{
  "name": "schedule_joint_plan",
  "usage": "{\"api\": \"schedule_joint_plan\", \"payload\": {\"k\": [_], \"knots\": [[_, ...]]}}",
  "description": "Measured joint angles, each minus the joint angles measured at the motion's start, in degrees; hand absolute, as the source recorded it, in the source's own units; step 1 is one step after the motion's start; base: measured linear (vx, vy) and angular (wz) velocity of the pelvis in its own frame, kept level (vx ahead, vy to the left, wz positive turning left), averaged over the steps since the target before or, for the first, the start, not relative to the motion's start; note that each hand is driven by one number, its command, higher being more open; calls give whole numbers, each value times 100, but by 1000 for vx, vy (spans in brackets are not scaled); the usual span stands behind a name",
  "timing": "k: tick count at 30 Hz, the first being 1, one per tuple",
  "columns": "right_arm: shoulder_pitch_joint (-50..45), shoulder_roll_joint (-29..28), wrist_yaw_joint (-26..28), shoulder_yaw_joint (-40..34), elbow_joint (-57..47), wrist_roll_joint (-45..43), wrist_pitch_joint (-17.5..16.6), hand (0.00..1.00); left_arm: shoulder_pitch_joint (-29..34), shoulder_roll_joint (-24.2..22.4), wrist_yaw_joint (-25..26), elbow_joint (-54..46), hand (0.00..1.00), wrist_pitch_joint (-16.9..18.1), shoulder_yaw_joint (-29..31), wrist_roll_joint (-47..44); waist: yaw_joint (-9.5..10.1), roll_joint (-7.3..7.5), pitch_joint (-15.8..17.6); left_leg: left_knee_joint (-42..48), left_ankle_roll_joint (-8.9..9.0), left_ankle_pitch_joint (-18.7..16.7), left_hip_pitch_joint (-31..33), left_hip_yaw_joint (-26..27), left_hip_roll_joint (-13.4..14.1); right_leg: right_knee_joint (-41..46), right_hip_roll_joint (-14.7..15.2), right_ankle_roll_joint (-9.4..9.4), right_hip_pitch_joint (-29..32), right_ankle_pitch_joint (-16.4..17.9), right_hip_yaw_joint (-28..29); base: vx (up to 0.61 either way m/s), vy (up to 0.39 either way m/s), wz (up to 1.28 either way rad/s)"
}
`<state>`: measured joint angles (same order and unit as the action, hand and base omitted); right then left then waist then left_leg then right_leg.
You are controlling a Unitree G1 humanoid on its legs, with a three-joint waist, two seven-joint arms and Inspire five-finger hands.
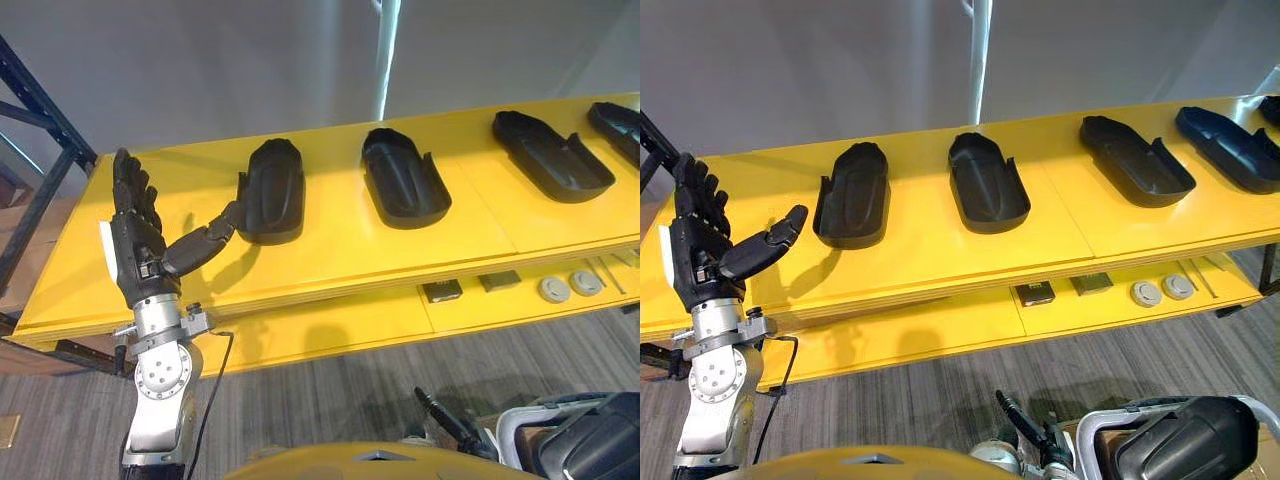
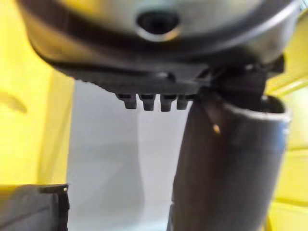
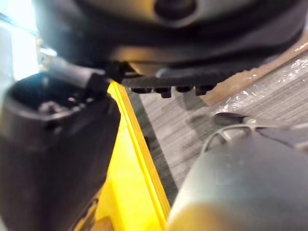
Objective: Walk over and take three plastic housings, then place them on the shelf
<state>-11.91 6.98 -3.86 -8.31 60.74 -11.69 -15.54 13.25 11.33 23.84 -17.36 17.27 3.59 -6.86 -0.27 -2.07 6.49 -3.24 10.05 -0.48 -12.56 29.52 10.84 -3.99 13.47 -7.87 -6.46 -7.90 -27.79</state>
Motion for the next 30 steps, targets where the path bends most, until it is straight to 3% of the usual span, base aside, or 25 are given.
{"api": "schedule_joint_plan", "payload": {"k": [4,8,11,12,13,19,24,28,30], "knots": [[-93,-32,-125,44,-273,-56,-7,100,-2,-1,-57,1,100,56,-90,-333,-6,62,-71,-9,21,-15,-58,148,1,1,-20,-2,40,-5,132,1,0,-16],[-130,-34,-188,169,-532,-55,-50,100,-44,3,-369,107,100,342,-285,-584,-59,0,-210,-10,60,-43,-102,285,25,6,-63,-4,98,-9,249,2,-6,-18],[-441,-65,-394,501,-1843,-40,-236,100,-173,15,-557,103,100,587,-536,-652,-167,-73,-257,18,103,-72,-144,523,77,76,-129,13,280,-12,489,-11,-12,-41],[-619,-67,-522,665,-2736,34,-271,100,-326,35,-567,103,100,634,-615,-652,-208,-94,-263,31,136,-94,-207,719,103,99,-184,34,374,-24,690,-42,-25,-82],[-817,-70,-738,802,-3917,364,-401,100,-615,108,-585,99,100,644,-683,-657,-337,-93,-263,127,176,-147,-215,915,146,97,-242,81,480,-66,889,-52,-29,-82],[-916,-49,-1257,475,-6666,467,-806,100,-1525,317,-615,-23,100,628,-872,-676,-739,17,-206,325,267,-287,-419,1506,257,83,-467,165,679,-166,1466,-45,-34,-56],[-1045,-52,-1577,-20,-7080,448,-750,100,-1609,313,-684,-331,100,585,-969,-866,-878,34,-132,484,294,-407,-500,1931,280,76,-585,192,869,-241,1878,-37,-3,-49],[-1326,-67,-1659,-77,-7231,426,-604,100,-1619,300,-683,-349,100,433,-1062,-915,-990,-104,-12,608,326,-530,-651,2410,272,74,-726,205,1034,-322,2350,-53,20,-57],[-1401,-73,-1663,-173,-7239,424,-604,100,-1618,296,-664,-348,100,355,-1128,-914,-1111,-98,133,671,304,-578,-763,2601,275,20,-805,217,1041,-384,2542,-79,15,-57]]}}
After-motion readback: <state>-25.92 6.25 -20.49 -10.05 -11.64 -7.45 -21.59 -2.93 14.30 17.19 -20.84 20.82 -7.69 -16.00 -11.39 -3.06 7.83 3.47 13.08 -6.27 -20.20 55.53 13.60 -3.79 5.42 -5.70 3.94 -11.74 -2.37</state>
